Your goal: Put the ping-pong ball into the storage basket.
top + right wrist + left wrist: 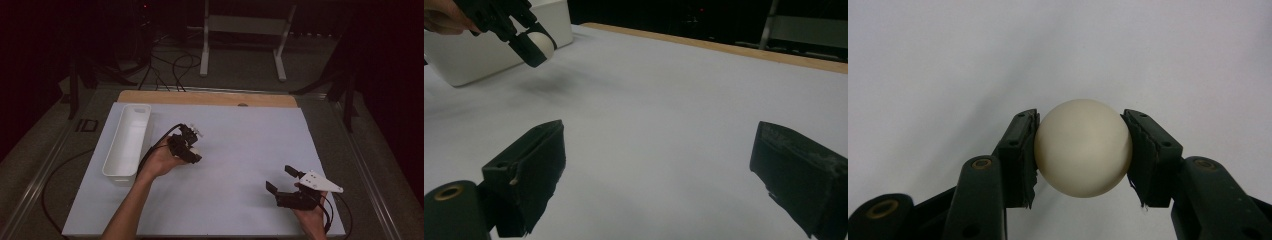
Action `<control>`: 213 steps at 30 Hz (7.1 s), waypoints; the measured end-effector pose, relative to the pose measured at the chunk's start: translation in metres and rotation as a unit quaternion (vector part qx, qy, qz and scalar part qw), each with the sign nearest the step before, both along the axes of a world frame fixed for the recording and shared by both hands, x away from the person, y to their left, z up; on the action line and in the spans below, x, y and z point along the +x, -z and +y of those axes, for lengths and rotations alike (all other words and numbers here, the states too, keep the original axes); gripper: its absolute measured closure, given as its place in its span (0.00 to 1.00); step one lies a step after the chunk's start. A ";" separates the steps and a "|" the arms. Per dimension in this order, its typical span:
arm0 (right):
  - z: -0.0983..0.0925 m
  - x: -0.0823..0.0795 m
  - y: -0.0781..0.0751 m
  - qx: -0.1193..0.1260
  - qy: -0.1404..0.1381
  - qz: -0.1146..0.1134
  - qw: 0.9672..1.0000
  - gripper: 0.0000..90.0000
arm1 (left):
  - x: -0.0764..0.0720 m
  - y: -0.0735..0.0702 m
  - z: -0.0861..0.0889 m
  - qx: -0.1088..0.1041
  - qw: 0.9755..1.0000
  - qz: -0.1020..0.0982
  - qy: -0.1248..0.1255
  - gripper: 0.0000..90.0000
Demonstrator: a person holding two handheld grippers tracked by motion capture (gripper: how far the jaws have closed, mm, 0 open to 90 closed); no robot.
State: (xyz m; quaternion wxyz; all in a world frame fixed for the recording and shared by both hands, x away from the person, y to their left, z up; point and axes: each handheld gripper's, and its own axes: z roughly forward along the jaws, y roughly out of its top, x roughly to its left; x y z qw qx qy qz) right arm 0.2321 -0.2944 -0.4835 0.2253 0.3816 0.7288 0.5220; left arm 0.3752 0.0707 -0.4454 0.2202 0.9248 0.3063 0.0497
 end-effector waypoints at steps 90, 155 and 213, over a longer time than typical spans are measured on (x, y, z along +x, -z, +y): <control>0.001 -0.001 0.000 0.000 -0.003 0.001 1.000 0.08 | 0.010 -0.041 0.004 0.021 1.000 0.012 0.010 0.57; 0.005 -0.002 0.001 0.003 -0.011 -0.005 1.000 0.08 | 0.019 -0.067 0.020 0.015 1.000 -0.012 -0.010 0.57; 0.005 -0.002 0.002 0.004 -0.011 -0.006 1.000 0.08 | 0.024 -0.083 0.040 0.020 0.999 -0.024 -0.040 0.57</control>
